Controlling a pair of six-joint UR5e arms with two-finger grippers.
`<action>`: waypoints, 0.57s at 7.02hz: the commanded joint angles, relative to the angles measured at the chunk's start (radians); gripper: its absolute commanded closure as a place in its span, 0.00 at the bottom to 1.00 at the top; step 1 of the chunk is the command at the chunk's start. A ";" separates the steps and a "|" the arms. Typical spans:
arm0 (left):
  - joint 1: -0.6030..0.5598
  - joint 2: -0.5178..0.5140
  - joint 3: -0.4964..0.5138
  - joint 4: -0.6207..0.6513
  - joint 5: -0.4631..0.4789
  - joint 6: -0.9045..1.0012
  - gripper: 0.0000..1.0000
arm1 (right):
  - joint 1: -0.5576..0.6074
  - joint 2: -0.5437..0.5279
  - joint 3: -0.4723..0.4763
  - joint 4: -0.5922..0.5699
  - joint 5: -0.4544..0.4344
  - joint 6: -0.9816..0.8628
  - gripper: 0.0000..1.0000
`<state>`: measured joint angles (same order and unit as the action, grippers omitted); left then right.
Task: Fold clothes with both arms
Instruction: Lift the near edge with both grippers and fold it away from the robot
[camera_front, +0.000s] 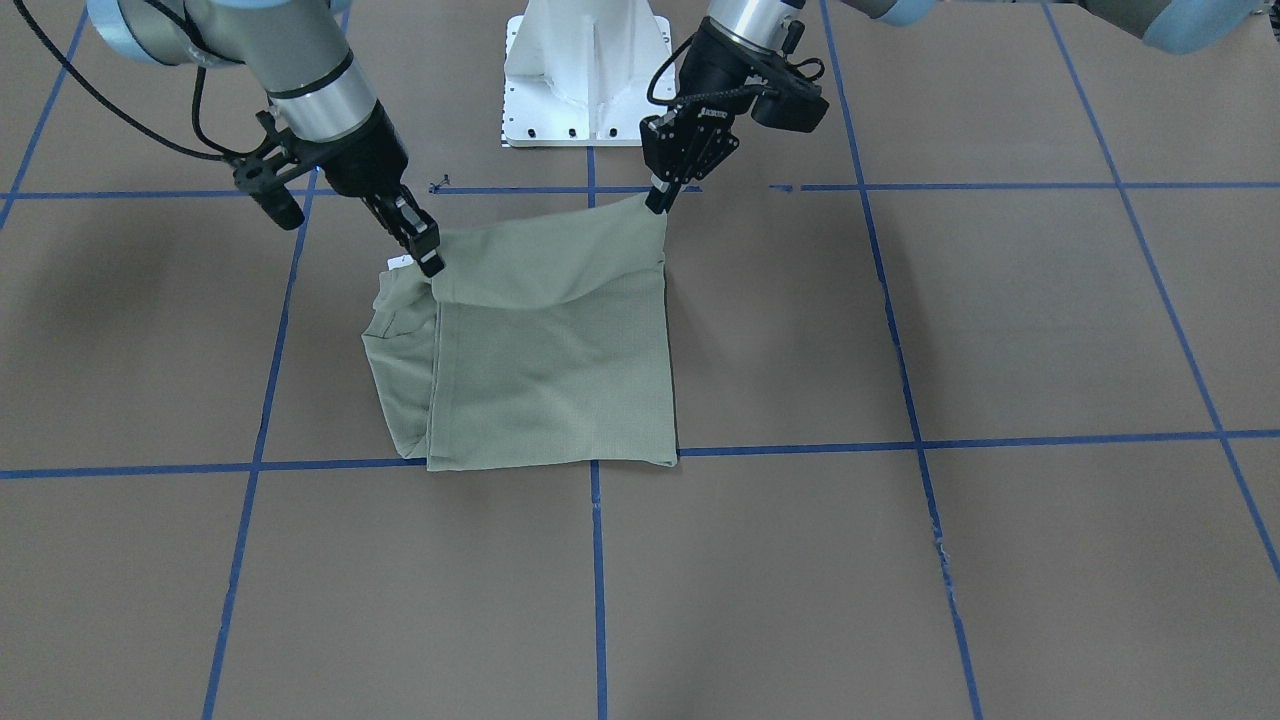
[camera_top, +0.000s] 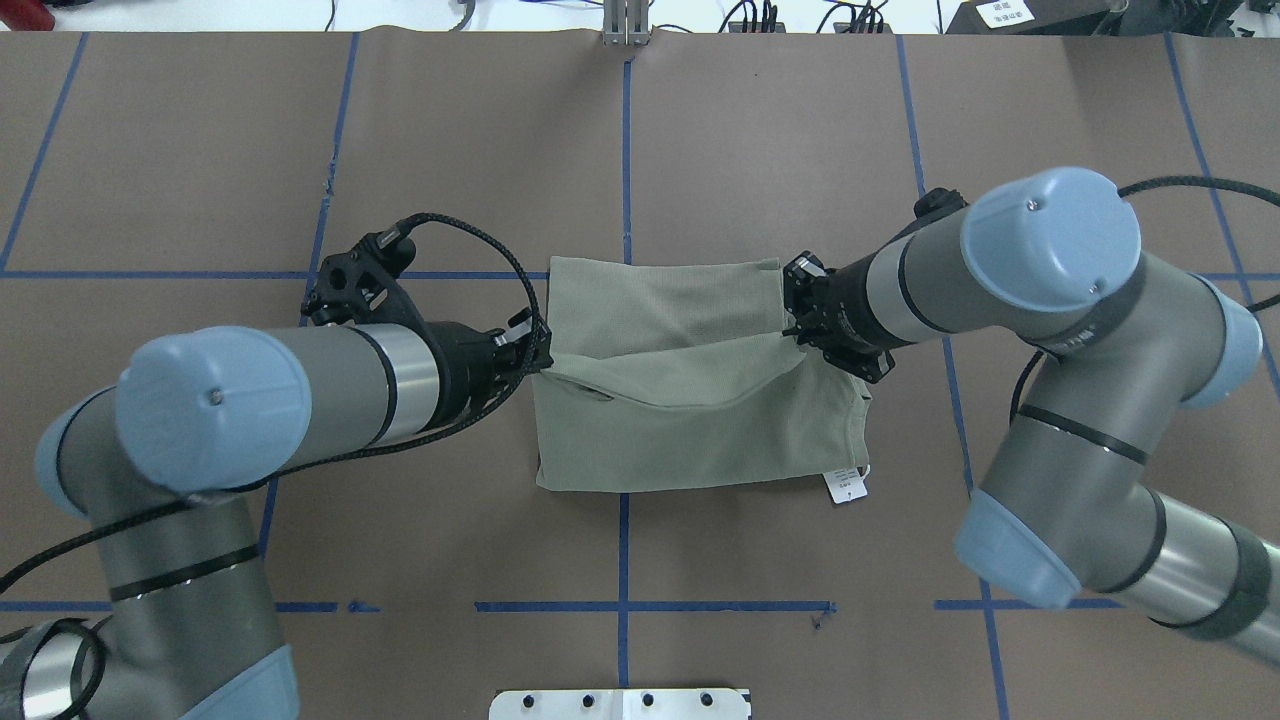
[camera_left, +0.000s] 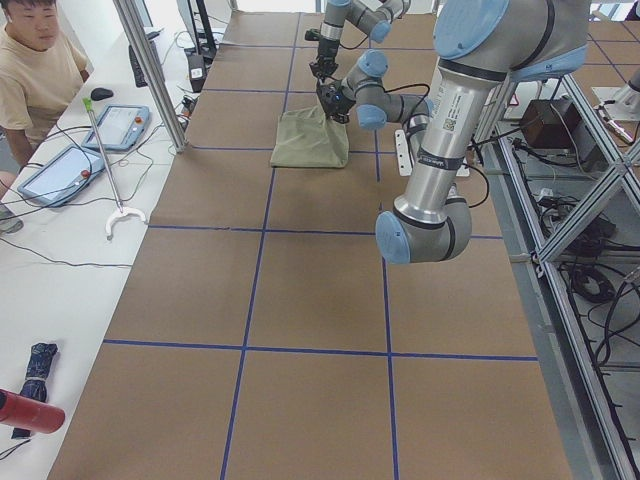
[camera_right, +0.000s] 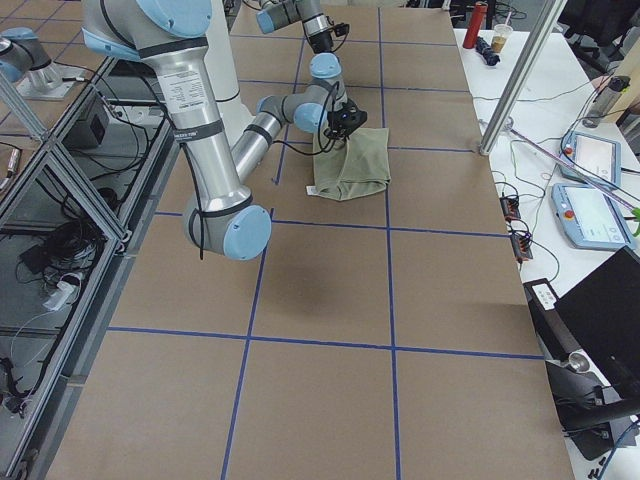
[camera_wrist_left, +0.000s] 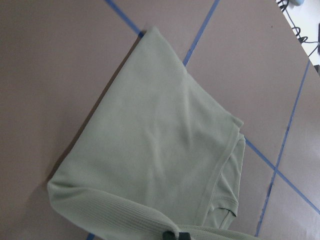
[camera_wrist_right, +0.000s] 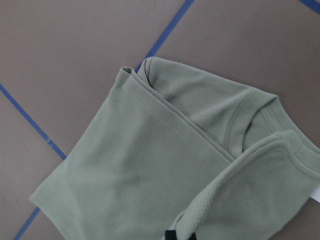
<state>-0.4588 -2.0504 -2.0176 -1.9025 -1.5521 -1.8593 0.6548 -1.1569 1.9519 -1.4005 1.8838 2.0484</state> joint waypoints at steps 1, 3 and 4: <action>-0.069 -0.046 0.205 -0.144 -0.006 0.046 1.00 | 0.048 0.078 -0.163 0.003 0.012 -0.083 1.00; -0.086 -0.080 0.351 -0.233 -0.003 0.052 1.00 | 0.048 0.146 -0.275 0.003 0.012 -0.097 1.00; -0.121 -0.117 0.438 -0.240 -0.002 0.118 1.00 | 0.072 0.187 -0.344 0.003 0.014 -0.169 1.00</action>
<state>-0.5497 -2.1335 -1.6737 -2.1200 -1.5556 -1.7912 0.7084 -1.0138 1.6822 -1.3976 1.8962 1.9374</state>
